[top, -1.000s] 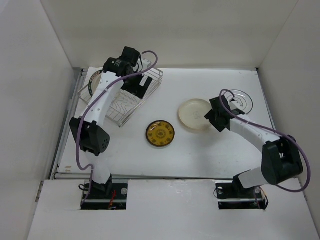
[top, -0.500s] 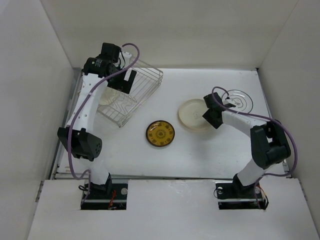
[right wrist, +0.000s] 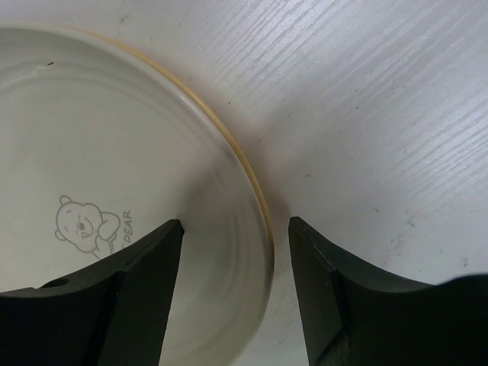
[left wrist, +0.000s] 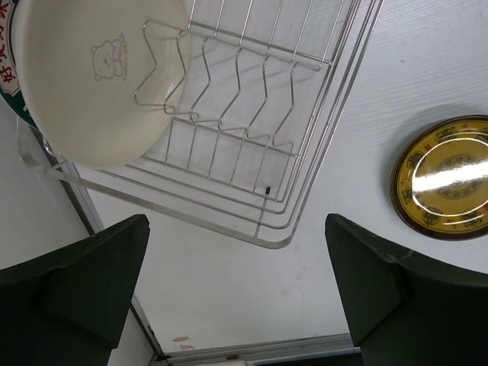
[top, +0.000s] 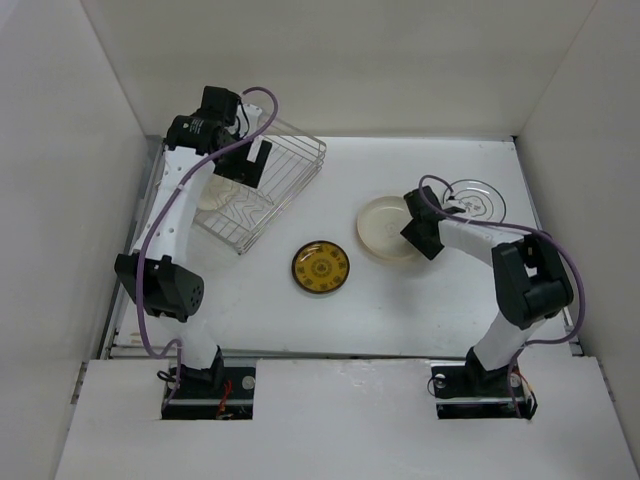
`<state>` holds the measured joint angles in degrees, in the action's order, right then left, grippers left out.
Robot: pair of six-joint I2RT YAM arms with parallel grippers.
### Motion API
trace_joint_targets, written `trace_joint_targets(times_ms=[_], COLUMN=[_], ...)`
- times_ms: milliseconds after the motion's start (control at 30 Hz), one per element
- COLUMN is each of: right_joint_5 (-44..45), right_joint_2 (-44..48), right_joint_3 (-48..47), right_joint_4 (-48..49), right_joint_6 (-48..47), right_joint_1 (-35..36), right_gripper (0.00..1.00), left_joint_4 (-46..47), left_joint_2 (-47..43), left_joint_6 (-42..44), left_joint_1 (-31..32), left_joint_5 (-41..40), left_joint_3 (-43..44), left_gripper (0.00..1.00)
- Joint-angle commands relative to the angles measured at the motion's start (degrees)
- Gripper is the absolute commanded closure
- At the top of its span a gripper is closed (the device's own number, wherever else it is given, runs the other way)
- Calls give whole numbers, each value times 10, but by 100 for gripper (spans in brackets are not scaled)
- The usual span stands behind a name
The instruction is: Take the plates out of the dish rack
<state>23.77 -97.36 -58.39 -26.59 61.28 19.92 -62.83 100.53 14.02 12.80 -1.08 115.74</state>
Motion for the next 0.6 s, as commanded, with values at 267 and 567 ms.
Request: trace_joint_targets(times_ms=[267,567], right_joint_5=[8,18], right_joint_2=[43,154], right_joint_3=[-33,-79], right_joint_4=[-9,-32], right_joint_6=[-19,-123], right_joint_1=[-1,22], right_gripper=[36,29], left_joint_4=[12,37], left_joint_2=[-21,51], left_joint_6=[-1,45], left_joint_1=[-17,-106], left_joint_5=[-22,-8], left_joint_3=[6,55], left_gripper=[0,3])
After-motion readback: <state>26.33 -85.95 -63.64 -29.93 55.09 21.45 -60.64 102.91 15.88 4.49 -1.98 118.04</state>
